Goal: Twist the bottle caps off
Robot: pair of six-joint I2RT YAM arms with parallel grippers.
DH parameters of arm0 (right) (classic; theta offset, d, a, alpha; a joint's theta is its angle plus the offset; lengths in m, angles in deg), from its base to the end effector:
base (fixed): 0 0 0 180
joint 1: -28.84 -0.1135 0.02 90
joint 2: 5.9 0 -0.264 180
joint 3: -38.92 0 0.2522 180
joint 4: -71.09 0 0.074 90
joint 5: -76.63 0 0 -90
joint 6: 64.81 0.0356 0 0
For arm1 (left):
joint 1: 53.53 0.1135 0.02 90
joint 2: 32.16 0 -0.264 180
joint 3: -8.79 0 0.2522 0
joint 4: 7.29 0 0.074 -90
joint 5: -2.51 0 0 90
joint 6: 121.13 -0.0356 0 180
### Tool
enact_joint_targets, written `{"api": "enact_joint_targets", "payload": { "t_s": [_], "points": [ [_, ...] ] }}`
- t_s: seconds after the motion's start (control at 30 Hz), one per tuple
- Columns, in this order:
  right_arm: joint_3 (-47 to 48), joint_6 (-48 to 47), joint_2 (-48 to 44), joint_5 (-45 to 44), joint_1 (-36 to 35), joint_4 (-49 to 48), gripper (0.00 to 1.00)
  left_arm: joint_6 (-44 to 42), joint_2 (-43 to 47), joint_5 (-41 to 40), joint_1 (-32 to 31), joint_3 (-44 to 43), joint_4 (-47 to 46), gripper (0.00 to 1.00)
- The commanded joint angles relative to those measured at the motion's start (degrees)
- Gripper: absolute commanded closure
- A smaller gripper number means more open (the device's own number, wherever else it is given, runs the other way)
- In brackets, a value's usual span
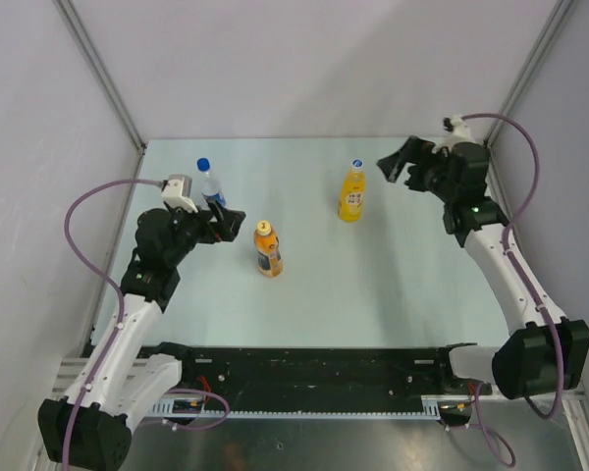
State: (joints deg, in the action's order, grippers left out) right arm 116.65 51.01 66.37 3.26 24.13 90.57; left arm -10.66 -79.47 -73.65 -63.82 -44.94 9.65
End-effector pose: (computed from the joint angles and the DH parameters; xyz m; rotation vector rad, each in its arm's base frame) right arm 0.2937 0.0344 0.3628 0.1306 1.8474 0.6378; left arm 0.1936 -0.0438 0.3159 0.0210 1.7878 -0.6004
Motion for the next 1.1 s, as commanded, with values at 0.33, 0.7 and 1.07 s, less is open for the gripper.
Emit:
{"api": "enact_joint_targets", "payload": {
  "t_s": [0.33, 0.7, 1.07],
  "points": [
    [20.1, -11.3, 17.2, -35.1, -22.1, 10.3, 0.08, 0.9, -2.1, 7.1, 0.4, -3.0, 1.6, 0.0],
    [26.8, -11.6, 28.0, -36.3, -23.4, 10.8, 0.43, 0.2, 0.0, 8.4, 0.4, -0.7, 2.1, 0.01],
    [29.4, -11.1, 26.0, -33.2, -23.0, 14.3, 1.0, 0.3, 2.8, 7.9, 0.4, -1.8, 2.9, 0.01]
  ]
}}
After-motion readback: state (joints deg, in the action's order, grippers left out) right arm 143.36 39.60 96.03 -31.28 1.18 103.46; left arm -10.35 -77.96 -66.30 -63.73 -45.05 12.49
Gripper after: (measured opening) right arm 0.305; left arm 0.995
